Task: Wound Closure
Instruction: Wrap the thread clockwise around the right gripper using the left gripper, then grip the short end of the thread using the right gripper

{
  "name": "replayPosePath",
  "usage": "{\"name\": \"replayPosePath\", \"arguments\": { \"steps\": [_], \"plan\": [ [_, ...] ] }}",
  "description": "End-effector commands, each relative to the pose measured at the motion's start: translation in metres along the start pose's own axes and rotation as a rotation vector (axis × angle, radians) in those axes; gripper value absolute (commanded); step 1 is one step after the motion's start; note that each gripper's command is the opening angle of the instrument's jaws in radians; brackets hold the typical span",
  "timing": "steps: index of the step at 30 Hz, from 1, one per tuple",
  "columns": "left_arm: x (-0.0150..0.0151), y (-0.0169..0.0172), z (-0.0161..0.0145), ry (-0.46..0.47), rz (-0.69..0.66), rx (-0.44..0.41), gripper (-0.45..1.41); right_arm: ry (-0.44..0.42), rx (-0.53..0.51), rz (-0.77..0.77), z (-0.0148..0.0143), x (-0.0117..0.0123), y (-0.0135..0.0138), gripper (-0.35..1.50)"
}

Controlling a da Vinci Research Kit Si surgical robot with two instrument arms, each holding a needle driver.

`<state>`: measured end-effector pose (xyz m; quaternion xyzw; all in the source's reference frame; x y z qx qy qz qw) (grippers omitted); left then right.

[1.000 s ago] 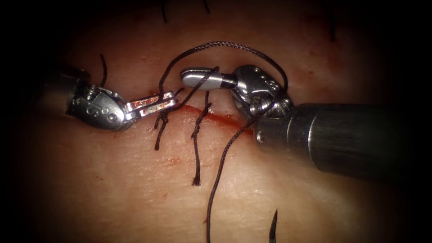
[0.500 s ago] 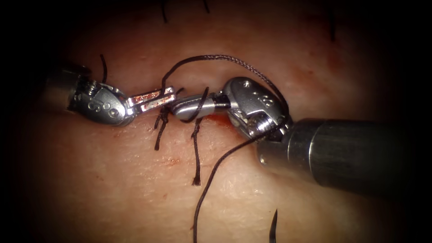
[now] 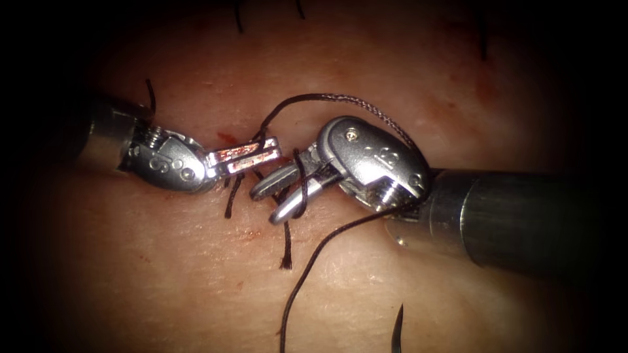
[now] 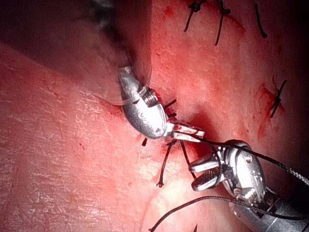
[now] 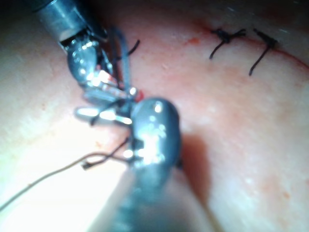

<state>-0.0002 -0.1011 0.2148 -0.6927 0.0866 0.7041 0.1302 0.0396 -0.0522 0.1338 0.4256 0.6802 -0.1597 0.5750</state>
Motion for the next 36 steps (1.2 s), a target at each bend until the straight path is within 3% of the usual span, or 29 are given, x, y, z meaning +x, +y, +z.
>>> {"name": "replayPosePath", "arguments": {
  "steps": [1,6,12,14,20,22,24,26,33,35,36],
  "plan": [
    [-0.0006,0.0008,0.0003,0.002,-0.001,-0.002,-0.45,-0.037,0.035,-0.003,0.0002,-0.0005,0.0009,0.46],
    [-0.0005,0.0008,-0.0001,0.001,-0.002,-0.007,-0.45,-0.144,0.123,-0.016,0.0003,-0.0005,0.0009,0.48],
    [-0.0005,0.0008,-0.0002,0.002,-0.002,-0.008,-0.45,-0.349,0.219,-0.03,0.0006,-0.0009,0.0011,0.44],
    [-0.0005,0.0009,-0.0002,0.002,-0.001,-0.008,-0.45,-0.417,0.246,-0.035,0.0009,-0.0012,0.0008,0.51],
    [-0.0005,0.001,-0.0005,0.003,-0.007,-0.01,-0.45,-0.514,0.294,-0.052,0.0024,-0.003,-0.0001,0.53],
    [-0.0006,0.0011,-0.0004,0.003,-0.006,-0.01,-0.45,-0.55,0.302,-0.058,0.0031,-0.004,-0.0004,0.71],
    [-0.0006,0.0012,-0.0004,-0.001,-0.011,-0.013,-0.45,-0.586,0.297,-0.026,0.004,-0.0051,-0.0009,1.01],
    [-0.0006,0.0012,-0.0005,-0.001,-0.011,-0.014,-0.45,-0.595,0.297,-0.027,0.0045,-0.0058,-0.0012,1.05],
    [-0.0006,0.0012,-0.0005,-0.001,-0.011,-0.014,-0.45,-0.692,0.269,-0.037,0.0053,-0.0074,-0.0003,0.9],
    [-0.0006,0.0012,-0.0005,-0.001,-0.011,-0.014,-0.45,-0.727,0.256,-0.03,0.0051,-0.0076,0.0002,0.69],
    [-0.0006,0.0012,-0.0006,-0.001,-0.011,-0.014,-0.45,-0.736,0.25,-0.029,0.0049,-0.0077,0.0006,0.29]
  ]
}}
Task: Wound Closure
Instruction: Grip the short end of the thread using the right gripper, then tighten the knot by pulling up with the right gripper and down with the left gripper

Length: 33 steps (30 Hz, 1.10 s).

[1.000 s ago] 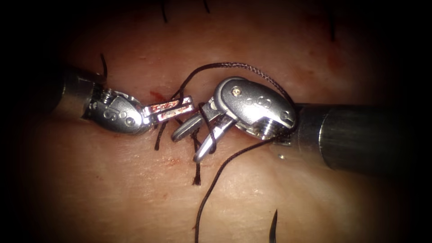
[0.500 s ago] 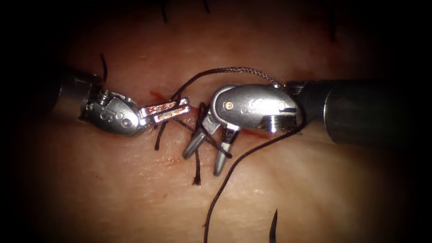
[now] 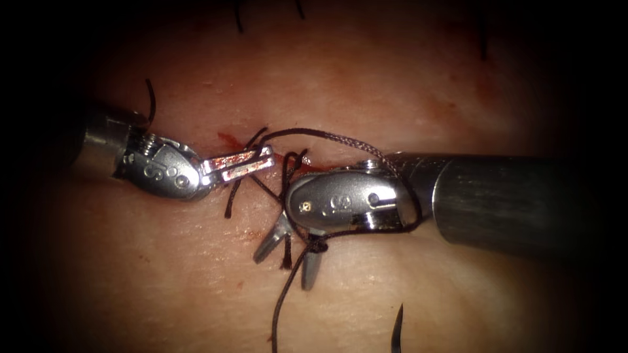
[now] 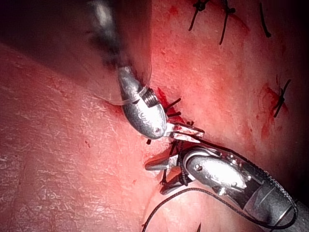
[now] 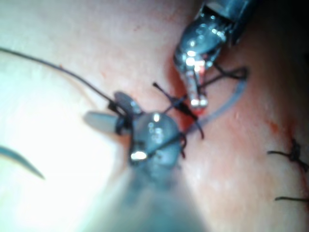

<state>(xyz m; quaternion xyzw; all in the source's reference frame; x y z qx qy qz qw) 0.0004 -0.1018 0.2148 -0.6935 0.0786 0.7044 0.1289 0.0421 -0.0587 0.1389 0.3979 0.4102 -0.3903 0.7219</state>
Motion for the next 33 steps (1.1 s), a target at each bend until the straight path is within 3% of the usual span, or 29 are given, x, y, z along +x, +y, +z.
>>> {"name": "replayPosePath", "arguments": {
  "steps": [1,2,10,22,29,33],
  "plan": [
    [-0.0006,0.0008,0.0003,0.001,-0.001,-0.001,-0.45,-0.004,0.0,-0.001,-0.0001,-0.0006,0.0013,-0.15],
    [-0.0006,0.0009,0.0002,0.001,-0.007,-0.002,-0.45,-0.01,0.0,0.001,-0.0003,-0.0008,0.0016,-0.35],
    [-0.0002,0.002,-0.0006,0.004,-0.01,-0.006,-0.45,-0.048,-0.079,0.052,-0.0027,-0.0021,0.0027,-0.35],
    [0.0007,0.0055,-0.0025,0.012,-0.02,-0.021,-0.45,0.112,-0.289,0.152,-0.0066,-0.0029,0.0017,-0.35],
    [0.0016,0.0088,-0.0032,0.006,-0.032,-0.025,-0.45,0.191,-0.404,0.249,-0.0082,-0.0055,0.0009,-0.35],
    [0.0027,0.0106,-0.0035,0.007,-0.041,-0.025,-0.45,0.189,-0.449,0.299,-0.0088,-0.0074,0.0005,-0.35]
  ]
}}
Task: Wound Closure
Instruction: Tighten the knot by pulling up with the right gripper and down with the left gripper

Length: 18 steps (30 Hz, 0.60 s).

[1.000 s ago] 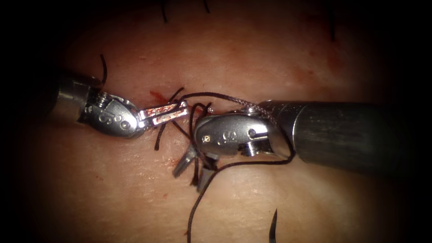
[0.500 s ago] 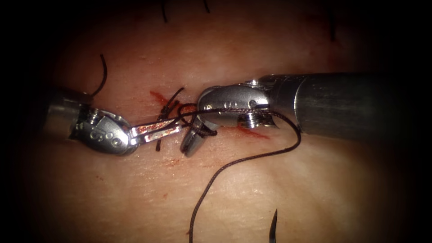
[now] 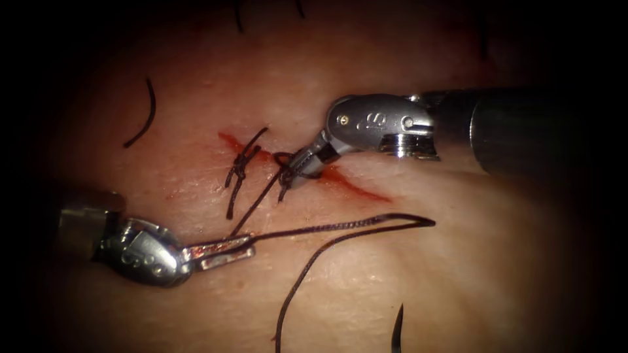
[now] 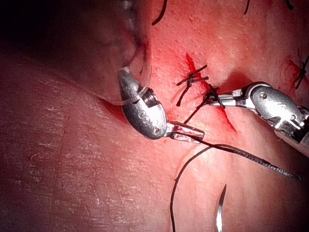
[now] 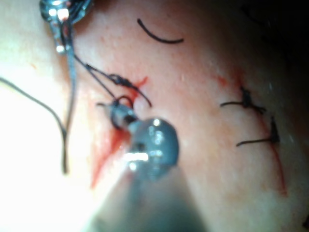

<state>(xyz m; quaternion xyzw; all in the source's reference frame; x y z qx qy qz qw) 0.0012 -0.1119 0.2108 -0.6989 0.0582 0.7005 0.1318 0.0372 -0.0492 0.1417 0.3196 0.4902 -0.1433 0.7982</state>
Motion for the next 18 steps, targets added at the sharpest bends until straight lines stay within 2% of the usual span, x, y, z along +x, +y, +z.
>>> {"name": "replayPosePath", "arguments": {
  "steps": [1,5,7,18],
  "plan": [
    [0.0,0.002,0.0001,0.0,-0.005,0.0,-0.45,0.002,-0.029,0.026,0.0,-0.0015,0.0008,-0.35],
    [0.0007,0.0034,-0.0001,-0.001,-0.001,-0.002,-0.45,0.001,-0.049,0.062,-0.0001,-0.0023,0.001,-0.35],
    [0.001,0.0048,-0.0004,-0.01,-0.007,-0.009,-0.45,0.01,-0.024,0.07,-0.0004,-0.0026,0.0012,-0.35],
    [0.0006,0.009,-0.002,-0.008,-0.033,-0.021,-0.45,0.02,-0.053,0.078,-0.0018,-0.0035,0.0015,-0.35]
  ]
}}
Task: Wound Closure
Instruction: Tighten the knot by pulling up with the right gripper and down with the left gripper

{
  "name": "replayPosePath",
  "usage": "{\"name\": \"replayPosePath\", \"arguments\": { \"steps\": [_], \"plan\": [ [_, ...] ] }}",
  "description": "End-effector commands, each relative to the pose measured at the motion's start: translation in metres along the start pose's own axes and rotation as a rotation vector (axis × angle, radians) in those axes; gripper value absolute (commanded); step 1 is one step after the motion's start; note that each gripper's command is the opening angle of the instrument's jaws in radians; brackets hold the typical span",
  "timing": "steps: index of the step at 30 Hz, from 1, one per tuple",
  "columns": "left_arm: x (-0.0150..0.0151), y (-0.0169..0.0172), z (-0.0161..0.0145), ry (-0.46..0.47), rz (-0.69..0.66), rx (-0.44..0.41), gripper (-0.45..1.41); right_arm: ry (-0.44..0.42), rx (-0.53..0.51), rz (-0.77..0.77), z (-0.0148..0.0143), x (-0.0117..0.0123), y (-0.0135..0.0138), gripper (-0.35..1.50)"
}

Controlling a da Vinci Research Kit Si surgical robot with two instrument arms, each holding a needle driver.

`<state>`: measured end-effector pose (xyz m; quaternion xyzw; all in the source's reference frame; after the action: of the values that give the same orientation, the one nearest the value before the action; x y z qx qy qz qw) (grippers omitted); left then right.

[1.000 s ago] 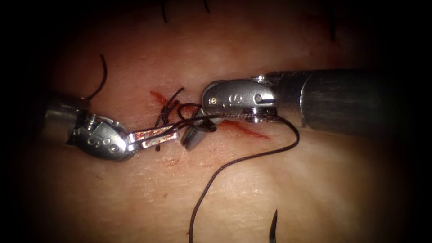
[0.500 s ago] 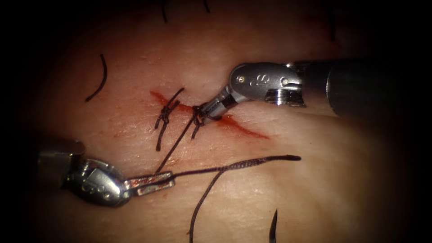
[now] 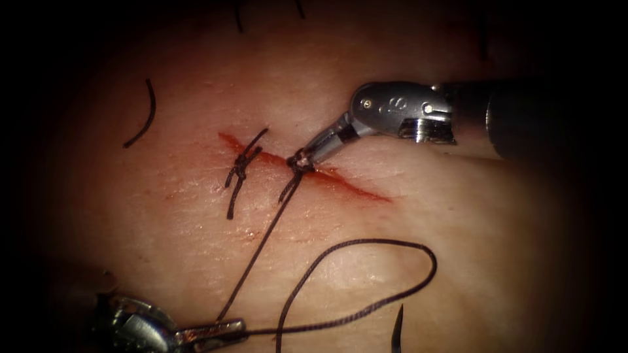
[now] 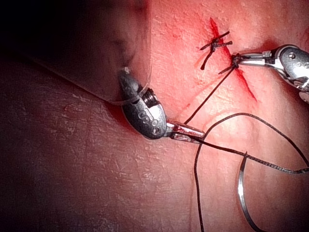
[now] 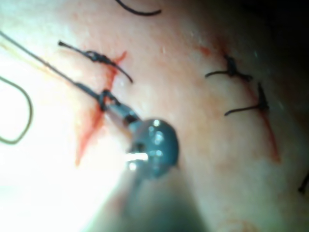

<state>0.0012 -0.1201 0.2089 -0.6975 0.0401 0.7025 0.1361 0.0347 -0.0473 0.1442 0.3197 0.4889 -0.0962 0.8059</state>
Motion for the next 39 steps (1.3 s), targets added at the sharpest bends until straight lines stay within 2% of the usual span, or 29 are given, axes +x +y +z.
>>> {"name": "replayPosePath", "arguments": {
  "steps": [1,6,15,24,34,39],
  "plan": [
    [-0.0004,0.0011,0.0002,0.002,-0.003,-0.003,-0.45,0.0,-0.005,0.002,0.0003,-0.0003,0.0005,-0.35],
    [-0.0001,0.0015,-0.0002,0.0,-0.002,0.0,-0.45,0.017,-0.008,0.008,-0.0002,-0.0004,0.0001,-0.35],
    [0.0003,0.0034,-0.0033,-0.01,-0.009,0.016,-0.45,0.025,-0.013,0.014,-0.0006,-0.0006,-0.0002,-0.35],
    [0.0011,0.0048,-0.0046,-0.014,-0.004,0.023,-0.45,0.037,-0.023,0.019,-0.0008,-0.0005,-0.0004,-0.35],
    [0.002,0.0078,-0.0086,-0.033,-0.009,0.04,-0.45,0.045,-0.094,0.075,-0.0035,-0.0014,0.0017,-0.35],
    [0.0022,0.0086,-0.0093,-0.034,-0.016,0.045,-0.45,0.043,-0.131,0.102,-0.0043,-0.0021,0.0025,-0.35]
  ]
}}
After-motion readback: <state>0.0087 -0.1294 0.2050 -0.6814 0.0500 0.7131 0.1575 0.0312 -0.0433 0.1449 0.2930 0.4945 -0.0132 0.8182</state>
